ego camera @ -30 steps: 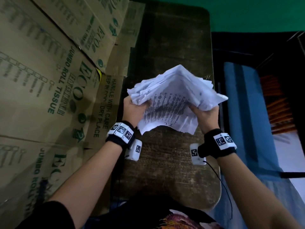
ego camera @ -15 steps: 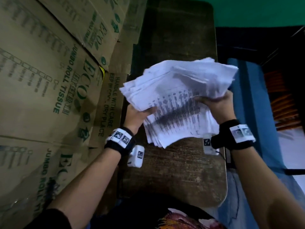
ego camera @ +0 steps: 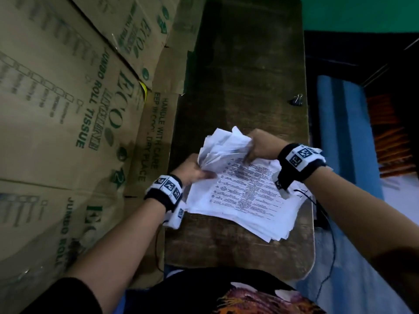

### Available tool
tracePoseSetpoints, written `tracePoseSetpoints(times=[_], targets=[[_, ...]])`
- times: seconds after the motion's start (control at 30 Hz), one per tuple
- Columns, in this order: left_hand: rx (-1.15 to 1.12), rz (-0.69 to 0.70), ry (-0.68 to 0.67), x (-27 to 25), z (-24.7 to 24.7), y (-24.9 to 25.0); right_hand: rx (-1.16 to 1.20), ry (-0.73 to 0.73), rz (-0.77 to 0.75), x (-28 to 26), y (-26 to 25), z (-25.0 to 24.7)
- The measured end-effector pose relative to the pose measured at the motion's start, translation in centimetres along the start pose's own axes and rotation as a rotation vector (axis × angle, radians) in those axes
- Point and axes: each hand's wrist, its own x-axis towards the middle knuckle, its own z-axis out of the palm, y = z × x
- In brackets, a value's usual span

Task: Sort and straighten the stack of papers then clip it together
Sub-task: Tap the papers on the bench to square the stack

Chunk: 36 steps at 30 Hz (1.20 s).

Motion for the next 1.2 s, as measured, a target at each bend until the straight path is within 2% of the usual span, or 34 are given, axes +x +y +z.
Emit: tracePoseSetpoints(times=[0.07, 0.13, 0.23, 0.3, 0.47, 0.6, 0.7, 0.83, 0.9, 0.97, 1.0, 1.07, 1.13, 1.2], targets=[[-0.061, -0.054, 0.117, 0.3, 0.7, -1.0, 0.01, -0.001, 0.013, 0.3, 0.3, 0.7], [-0.064, -0.063, 0.151, 0.4, 0.8, -1.8, -0.065, 0.001, 0.059, -0.1, 1.6, 0.9], [-0.143, -0.087, 0.154, 0.2, -0.1, -2.8, -0.215, -0.014, 0.243, -2.3, 6.1, 0.6], [-0.157, -0.13, 0.18, 0.1, -0.6, -3.1, -0.182, 0.022, 0.382, -4.4, 9.4, 0.3], [-0.342, -0.187, 0.195, -0.1, -1.2, -4.6, 0.557, 0.232, 0.397, -9.4, 15.2, 2.5], [-0.415, -0.23, 0.14, 0.3, -1.2, -6.0, 0.993, 0.019, 0.443, -10.5, 17.6, 7.9], [-0.422, -0.294, 0.061, 1.0, -1.3, -6.8, 1.198, 0.046, 0.411, -10.3, 15.6, 8.9], [-0.353, -0.396, 0.065, 1.9, -0.9, -6.7, 1.25, 0.283, 0.39, -8.9, 15.1, 9.1], [-0.188, -0.425, 0.099, 2.0, -0.2, -7.1, 1.279, 0.359, 0.416, -8.3, 15.2, 9.3], [-0.029, -0.427, 0.184, 1.5, 0.7, -7.1, 1.285, 0.296, 0.401, -8.1, 15.3, 9.8], [-0.036, -0.413, 0.213, 1.2, 1.3, -7.1, 1.264, 0.234, 0.379, -8.1, 15.1, 10.0], [-0.113, -0.385, 0.258, 0.8, 2.5, -7.4, 1.101, 0.188, 0.343, -7.9, 15.5, 10.6], [-0.103, -0.357, 0.364, 0.9, 3.4, -8.0, 0.905, 0.265, 0.32, -7.4, 15.2, 10.5], [0.007, -0.32, 0.488, 1.6, 3.7, -7.6, 0.72, 0.384, 0.296, -6.6, 14.0, 9.4]])
